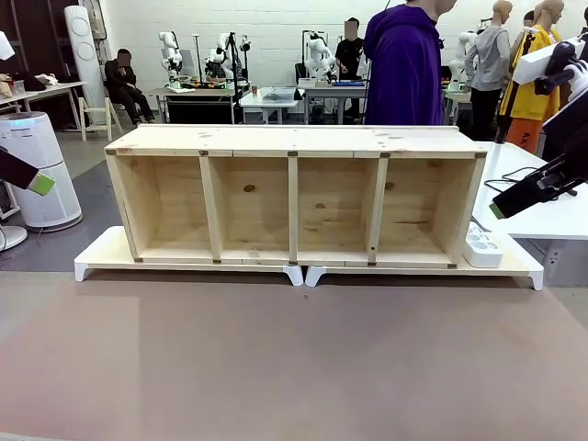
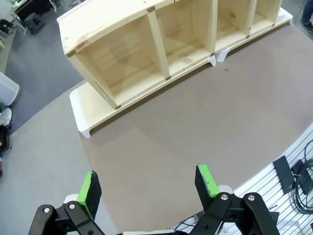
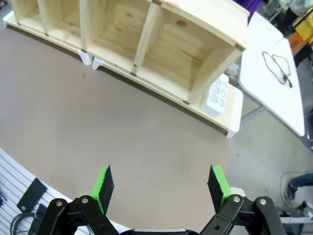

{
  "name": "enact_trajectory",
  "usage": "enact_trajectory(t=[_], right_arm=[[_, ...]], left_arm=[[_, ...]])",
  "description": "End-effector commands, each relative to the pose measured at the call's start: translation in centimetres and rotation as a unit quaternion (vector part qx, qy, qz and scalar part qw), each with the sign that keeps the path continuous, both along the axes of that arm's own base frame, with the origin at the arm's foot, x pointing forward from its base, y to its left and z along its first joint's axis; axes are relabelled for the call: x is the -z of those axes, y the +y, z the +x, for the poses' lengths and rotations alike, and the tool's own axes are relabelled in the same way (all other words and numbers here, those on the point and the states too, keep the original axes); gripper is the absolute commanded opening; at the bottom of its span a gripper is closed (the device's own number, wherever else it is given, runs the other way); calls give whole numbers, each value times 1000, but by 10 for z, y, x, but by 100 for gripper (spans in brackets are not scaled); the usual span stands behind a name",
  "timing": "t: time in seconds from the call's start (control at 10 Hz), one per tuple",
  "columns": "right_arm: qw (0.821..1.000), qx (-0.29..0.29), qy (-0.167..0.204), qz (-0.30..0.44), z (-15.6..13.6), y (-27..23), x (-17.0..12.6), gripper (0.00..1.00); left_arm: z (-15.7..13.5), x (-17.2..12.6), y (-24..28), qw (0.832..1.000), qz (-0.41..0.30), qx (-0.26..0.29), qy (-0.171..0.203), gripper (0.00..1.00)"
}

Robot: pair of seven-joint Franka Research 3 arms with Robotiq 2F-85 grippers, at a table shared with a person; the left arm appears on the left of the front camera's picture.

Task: Perform cable management.
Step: When the cord part of the Power Cable appears at the lower middle area of the table and stops, grasp the cord part of the Power Cable.

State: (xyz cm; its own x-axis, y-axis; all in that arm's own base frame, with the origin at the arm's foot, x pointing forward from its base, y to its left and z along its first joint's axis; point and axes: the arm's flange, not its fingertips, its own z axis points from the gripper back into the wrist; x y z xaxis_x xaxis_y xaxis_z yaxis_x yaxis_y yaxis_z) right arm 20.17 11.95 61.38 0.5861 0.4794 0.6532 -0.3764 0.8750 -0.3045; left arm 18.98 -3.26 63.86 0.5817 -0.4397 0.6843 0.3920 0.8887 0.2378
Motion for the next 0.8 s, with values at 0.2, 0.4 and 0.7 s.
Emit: enact_trajectory(t=[0.2,0.4,0.7], right_arm=[[1000,0,0,1,3,0,0,100],[1000,0,0,1,3,0,0,100],[1000,0,0,1,3,0,0,100]], left_arm=[[2,0,2,1000,-1,-9,-2,100],[2,0,2,1000,-1,-9,-2,100],[2,0,2,1000,-1,-9,-2,100]])
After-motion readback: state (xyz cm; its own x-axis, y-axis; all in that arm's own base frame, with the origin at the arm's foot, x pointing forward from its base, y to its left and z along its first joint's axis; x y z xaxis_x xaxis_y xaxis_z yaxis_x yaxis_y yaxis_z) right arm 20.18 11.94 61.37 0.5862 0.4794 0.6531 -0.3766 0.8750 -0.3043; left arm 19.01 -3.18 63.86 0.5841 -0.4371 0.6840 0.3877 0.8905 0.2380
